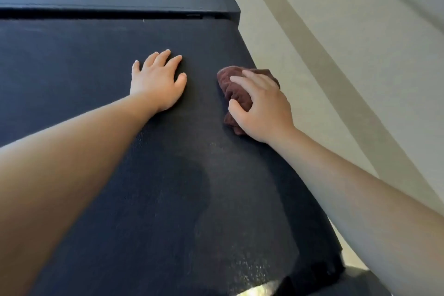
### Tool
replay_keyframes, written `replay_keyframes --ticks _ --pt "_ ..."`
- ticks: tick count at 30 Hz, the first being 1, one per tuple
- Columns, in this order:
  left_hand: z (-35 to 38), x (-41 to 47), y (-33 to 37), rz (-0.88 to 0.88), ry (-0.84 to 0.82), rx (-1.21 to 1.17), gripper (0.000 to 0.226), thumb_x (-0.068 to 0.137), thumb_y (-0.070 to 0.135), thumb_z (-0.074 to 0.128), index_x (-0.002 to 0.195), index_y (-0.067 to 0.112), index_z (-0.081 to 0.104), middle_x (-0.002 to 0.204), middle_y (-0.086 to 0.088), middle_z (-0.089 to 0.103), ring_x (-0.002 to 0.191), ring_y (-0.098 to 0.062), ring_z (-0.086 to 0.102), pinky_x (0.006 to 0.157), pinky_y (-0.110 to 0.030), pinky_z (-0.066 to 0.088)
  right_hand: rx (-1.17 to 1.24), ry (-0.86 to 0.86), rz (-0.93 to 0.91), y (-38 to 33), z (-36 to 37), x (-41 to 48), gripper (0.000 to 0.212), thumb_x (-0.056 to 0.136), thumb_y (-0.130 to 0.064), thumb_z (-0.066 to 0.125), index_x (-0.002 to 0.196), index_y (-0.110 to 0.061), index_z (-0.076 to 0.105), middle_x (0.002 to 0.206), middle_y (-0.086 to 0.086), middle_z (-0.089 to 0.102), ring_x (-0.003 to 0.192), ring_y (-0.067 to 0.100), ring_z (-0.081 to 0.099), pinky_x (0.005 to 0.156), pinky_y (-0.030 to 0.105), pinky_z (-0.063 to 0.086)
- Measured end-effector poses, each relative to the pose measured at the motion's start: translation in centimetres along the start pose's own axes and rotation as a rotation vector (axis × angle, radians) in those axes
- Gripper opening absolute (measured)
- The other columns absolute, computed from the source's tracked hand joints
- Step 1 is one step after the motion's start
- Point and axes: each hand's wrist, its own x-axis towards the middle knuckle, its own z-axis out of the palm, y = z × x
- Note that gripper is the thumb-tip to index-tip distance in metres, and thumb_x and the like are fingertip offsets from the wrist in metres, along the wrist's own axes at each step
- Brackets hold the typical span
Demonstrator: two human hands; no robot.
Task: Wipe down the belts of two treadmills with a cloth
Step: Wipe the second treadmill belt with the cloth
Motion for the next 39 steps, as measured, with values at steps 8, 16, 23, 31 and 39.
replay_keyframes --ticks 8,16,23,31,39 --pt "-0.5 -10.9 1.6 0.144 -0.027 -0.012 0.056 0.096 0.042 0.028 0.147 0.021 0.025 0.156 -0.004 0.016 0.144 -0.025 0.008 0.115 -0.050 0.006 -0.041 -0.088 0.017 -3.9 -2.9 -15.6 0.052 0.082 -0.049 0.047 0.132 -0.034 0.052 0.148 -0.006 0.040 0.137 0.018 0.033 0.107 0.052 0.034" --pt "-0.3 -13.1 1.5 0.181 -0.024 0.013 0.058 0.093 0.047 0.026 0.147 0.025 0.024 0.157 0.000 0.017 0.144 -0.022 0.010 0.115 -0.047 0.007 -0.026 -0.065 -0.003 -3.7 -2.1 -11.9 0.052 0.080 -0.047 0.046 0.129 -0.033 0.055 0.147 -0.006 0.042 0.136 0.019 0.034 0.105 0.052 0.035" --pt "0.0 -12.4 1.3 0.172 0.011 -0.006 0.052 0.094 0.046 0.029 0.144 0.032 0.028 0.154 0.004 0.023 0.143 -0.018 0.015 0.114 -0.046 0.009 -0.009 -0.001 0.027 -2.3 0.4 -0.8 0.047 0.083 -0.044 0.051 0.129 -0.034 0.055 0.146 -0.006 0.043 0.134 0.018 0.033 0.106 0.044 0.034" --pt "-0.1 -12.2 1.2 0.152 0.012 0.006 0.052 0.093 0.048 0.029 0.143 0.033 0.030 0.153 0.005 0.025 0.142 -0.017 0.016 0.114 -0.045 0.010 -0.027 -0.060 -0.028 -1.3 0.1 -0.5 0.049 0.087 -0.045 0.047 0.134 -0.031 0.049 0.150 -0.003 0.038 0.137 0.020 0.029 0.109 0.046 0.030" --pt "-0.6 -14.1 2.1 0.142 -0.030 -0.014 0.052 0.097 0.039 0.029 0.146 0.024 0.028 0.156 -0.001 0.019 0.144 -0.021 0.011 0.116 -0.045 0.008 0.031 -0.102 -0.006 0.2 -4.9 -14.0 0.053 0.080 -0.043 0.048 0.131 -0.030 0.054 0.149 -0.005 0.039 0.138 0.017 0.030 0.109 0.043 0.031"
